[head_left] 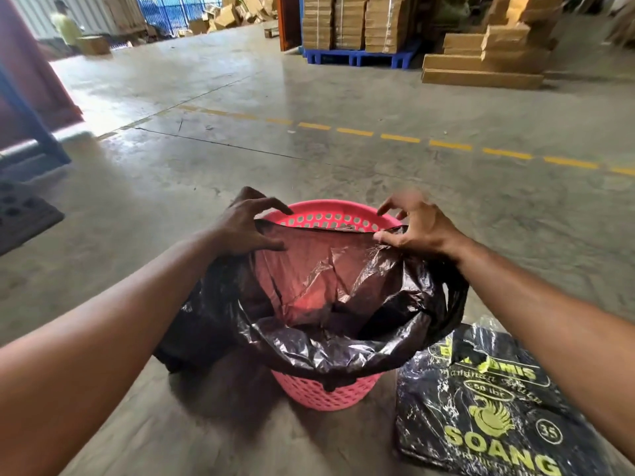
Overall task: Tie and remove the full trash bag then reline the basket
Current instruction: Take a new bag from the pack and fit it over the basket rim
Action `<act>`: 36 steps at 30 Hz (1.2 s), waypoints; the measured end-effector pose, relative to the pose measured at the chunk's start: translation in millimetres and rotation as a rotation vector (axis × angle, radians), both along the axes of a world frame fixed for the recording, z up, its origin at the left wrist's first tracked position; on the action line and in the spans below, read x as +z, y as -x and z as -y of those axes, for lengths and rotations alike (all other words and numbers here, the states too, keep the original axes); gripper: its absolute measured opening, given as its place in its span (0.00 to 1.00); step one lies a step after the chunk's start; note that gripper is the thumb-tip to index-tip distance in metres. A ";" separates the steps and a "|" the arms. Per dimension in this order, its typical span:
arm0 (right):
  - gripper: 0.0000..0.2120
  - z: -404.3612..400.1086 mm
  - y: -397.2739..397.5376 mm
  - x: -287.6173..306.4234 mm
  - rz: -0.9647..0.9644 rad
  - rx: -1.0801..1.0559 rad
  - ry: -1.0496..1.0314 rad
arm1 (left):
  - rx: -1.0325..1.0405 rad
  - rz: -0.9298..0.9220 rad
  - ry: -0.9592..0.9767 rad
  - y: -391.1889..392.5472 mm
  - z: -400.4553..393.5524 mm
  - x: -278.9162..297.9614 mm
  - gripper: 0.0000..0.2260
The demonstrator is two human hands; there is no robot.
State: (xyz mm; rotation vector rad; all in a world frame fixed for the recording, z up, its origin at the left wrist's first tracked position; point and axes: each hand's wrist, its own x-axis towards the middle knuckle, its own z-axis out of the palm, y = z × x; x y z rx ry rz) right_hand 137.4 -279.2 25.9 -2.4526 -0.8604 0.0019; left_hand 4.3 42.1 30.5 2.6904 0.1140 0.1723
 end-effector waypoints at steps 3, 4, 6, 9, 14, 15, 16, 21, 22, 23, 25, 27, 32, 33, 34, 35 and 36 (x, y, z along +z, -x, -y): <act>0.15 -6.0 -5.3 -6.8 0.076 0.048 0.122 | -0.007 0.075 -0.079 -11.8 2.6 -3.9 0.14; 0.12 -7.7 -6.4 -6.8 0.081 0.056 0.119 | 0.011 0.108 -0.074 -14.4 3.9 -3.7 0.10; 0.06 -8.5 -7.2 -6.8 0.079 0.031 0.041 | 0.046 0.143 -0.050 -16.2 6.9 -3.1 0.06; 0.04 -9.9 -15.1 -9.8 0.088 -0.038 -0.101 | 0.065 0.183 0.001 -21.5 5.8 -4.7 0.07; 0.08 -23.9 -27.9 -13.6 0.025 -0.158 -0.318 | 0.171 0.231 0.062 -31.3 -1.3 -4.1 0.06; 0.09 -26.8 -32.1 -14.8 0.020 -0.161 -0.347 | 0.187 0.229 0.086 -34.7 -3.4 -5.2 0.06; 0.09 -29.8 -34.9 -15.2 0.008 -0.166 -0.362 | 0.204 0.231 0.117 -37.8 -6.4 -6.5 0.07; 0.13 -44.1 -50.9 -24.7 -0.179 -0.178 -0.400 | 0.265 0.118 0.368 -41.4 -24.1 -22.2 0.08; 0.13 -46.8 -54.4 -26.2 -0.234 -0.185 -0.411 | 0.271 0.093 0.489 -40.6 -24.0 -26.0 0.07; 0.12 -48.5 -60.0 -29.0 -0.284 -0.179 -0.412 | 0.279 0.070 0.613 -41.3 -24.0 -29.8 0.06; 0.08 -46.7 -69.5 -36.0 -0.448 -0.175 -0.398 | 0.304 -0.017 0.797 -44.1 -26.6 -36.6 0.04; 0.12 -40.8 -76.2 -39.3 -0.565 -0.111 -0.239 | 0.311 -0.153 0.875 -42.6 -30.0 -39.4 0.06; 0.37 -26.5 -81.6 -50.6 -0.713 0.177 -0.103 | 0.346 -0.245 0.683 -31.3 -28.3 -47.4 0.19; 0.36 -20.9 -85.5 -58.2 -0.766 0.171 -0.140 | 0.361 -0.231 0.683 -28.3 -25.8 -49.2 0.19; 0.28 -17.8 -82.4 -63.3 -0.848 0.151 -0.176 | 0.366 -0.218 0.680 -26.5 -24.0 -50.7 0.19; 0.17 -12.8 -71.8 -63.5 -0.911 0.118 -0.228 | 0.366 -0.209 0.652 -27.0 -27.6 -55.8 0.18; 0.14 -8.7 -60.3 -63.5 -0.937 0.050 -0.292 | 0.373 -0.198 0.601 -24.7 -31.2 -57.9 0.16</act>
